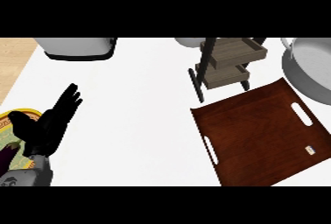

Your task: Pick the tomato from the tray and place it in the tiered basket

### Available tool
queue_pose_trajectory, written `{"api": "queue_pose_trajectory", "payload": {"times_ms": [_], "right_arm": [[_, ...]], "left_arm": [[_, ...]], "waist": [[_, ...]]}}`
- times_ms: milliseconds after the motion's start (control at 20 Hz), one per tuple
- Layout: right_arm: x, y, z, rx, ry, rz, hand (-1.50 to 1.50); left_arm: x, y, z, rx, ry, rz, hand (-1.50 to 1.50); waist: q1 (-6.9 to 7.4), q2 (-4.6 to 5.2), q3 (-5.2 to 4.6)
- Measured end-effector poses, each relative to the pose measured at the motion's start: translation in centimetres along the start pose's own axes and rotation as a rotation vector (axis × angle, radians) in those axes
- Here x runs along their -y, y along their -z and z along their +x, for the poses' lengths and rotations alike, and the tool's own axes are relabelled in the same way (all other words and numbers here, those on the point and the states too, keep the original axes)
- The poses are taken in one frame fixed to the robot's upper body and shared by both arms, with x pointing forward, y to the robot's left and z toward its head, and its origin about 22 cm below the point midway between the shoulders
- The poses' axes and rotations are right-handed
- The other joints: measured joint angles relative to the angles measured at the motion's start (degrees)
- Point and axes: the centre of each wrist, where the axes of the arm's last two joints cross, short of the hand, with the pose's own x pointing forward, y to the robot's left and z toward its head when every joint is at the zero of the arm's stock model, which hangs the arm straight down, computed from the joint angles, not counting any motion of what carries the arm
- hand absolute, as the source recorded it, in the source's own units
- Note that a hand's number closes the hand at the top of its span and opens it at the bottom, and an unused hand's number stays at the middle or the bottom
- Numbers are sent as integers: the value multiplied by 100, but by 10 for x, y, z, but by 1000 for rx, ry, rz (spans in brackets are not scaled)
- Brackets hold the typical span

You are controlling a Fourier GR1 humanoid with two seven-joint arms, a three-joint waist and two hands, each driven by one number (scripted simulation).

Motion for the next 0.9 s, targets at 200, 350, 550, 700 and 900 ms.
{"api": "queue_pose_trajectory", "payload": {"times_ms": [200, 350, 550, 700, 900], "right_arm": [[-22, 19, 7, -39, -7, 18, 150], [-32, 26, 9, -56, -8, 34, 150], [-48, 32, 2, -55, -25, 36, 150], [-62, 40, -3, -59, -41, 20, 150], [-78, 48, -8, -61, -57, -4, 150]], "left_arm": [[-4, 2, 4, 3, -4, -4, 0], [-4, -2, 6, 5, -5, -3, 0], [-4, -6, 4, 1, 3, -4, 0], [-1, -7, 1, 1, 3, -4, 0], [1, -3, 6, 7, 0, -9, 0]], "waist": [[12, 6, 3], [9, 4, 2], [7, 8, 4], [12, 12, 4], [14, 15, 5]]}}
